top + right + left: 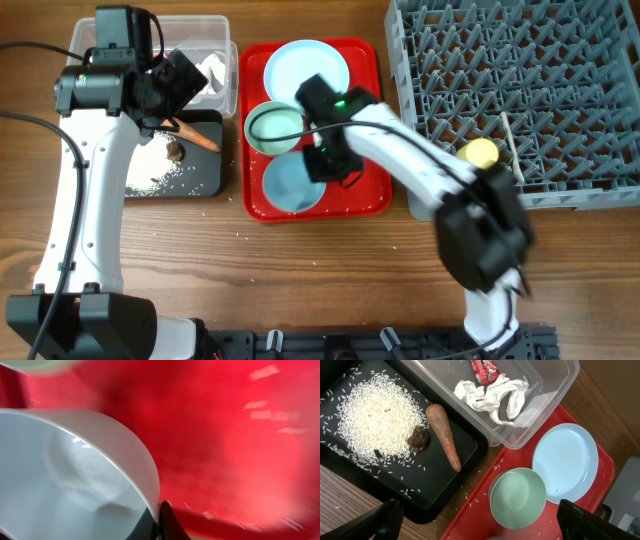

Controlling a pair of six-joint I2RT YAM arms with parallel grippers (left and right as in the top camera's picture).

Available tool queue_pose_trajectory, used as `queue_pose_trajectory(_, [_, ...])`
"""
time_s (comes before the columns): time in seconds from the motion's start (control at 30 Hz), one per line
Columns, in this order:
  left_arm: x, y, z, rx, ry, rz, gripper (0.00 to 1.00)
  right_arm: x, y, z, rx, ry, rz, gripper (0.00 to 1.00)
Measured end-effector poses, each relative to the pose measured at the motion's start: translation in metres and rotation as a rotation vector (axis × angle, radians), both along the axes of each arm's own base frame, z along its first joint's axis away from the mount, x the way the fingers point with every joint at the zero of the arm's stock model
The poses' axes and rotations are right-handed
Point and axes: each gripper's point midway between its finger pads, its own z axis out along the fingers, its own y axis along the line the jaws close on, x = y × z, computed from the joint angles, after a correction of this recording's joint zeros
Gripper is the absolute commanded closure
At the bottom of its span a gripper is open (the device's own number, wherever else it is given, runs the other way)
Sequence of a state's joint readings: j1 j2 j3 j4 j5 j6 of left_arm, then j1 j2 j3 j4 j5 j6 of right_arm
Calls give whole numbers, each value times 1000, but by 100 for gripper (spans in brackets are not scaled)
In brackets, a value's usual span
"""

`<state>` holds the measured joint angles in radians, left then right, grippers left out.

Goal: Sort waste into correct bins and load items into the dishwasher rack
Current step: 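Carry the light-blue bowl right and set it in the rack, then reach the right gripper to the light-green bowl and grasp it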

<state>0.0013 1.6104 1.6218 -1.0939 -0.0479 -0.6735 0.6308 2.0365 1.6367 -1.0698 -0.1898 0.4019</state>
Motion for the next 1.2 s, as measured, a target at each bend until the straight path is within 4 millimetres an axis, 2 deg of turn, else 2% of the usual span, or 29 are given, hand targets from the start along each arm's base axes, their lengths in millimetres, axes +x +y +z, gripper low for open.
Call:
queue_pose_trajectory(0.03, [0,0,0,0,0,0,0,9,-11,29,5,-82,-25,96])
queue_pose_trajectory(0.1, [0,0,0,0,0,0,0,30,-45,92,-22,-294,-110,96])
queue_pose_trajectory(0.13, [0,0,0,0,0,0,0,41,-67,124,-48,-417,-177,96])
queue_pose_trajectory(0.17, [0,0,0,0,0,0,0,54,-97,167,-81,-577,-274,96])
queue_pose_trajectory(0.23, [0,0,0,0,0,0,0,77,-146,227,-168,-839,-455,96])
queue_pose_trajectory(0.27, [0,0,0,0,0,0,0,88,-166,251,-220,-950,-533,96])
queue_pose_trajectory(0.33, [0,0,0,0,2,0,0,116,-204,290,-338,-1155,-680,96])
queue_pose_trajectory(0.4, [-1,0,0,0,3,0,0,141,-223,299,-428,-1247,-726,95])
queue_pose_trajectory(0.43, [-1,0,0,1,2,0,0,166,-237,307,-492,-1334,-772,96])
queue_pose_trajectory(0.53, [0,1,0,6,2,3,0,212,-264,286,-686,-1386,-751,96])
queue_pose_trajectory(0.57, [0,1,0,6,2,3,0,226,-272,269,-760,-1374,-718,96])
queue_pose_trajectory(0.63, [-1,1,0,6,3,3,0,244,-276,249,-844,-1374,-670,96])
queue_pose_trajectory(0.73, [-1,1,0,6,3,3,0,266,-274,207,-959,-1325,-549,96])
queue_pose_trajectory(1.0, [-1,1,0,6,3,3,0,283,-269,131,-1081,-1176,-341,96])
queue_pose_trajectory(1.2, [-1,1,0,6,2,3,0,282,-264,101,-1094,-1089,-248,96])
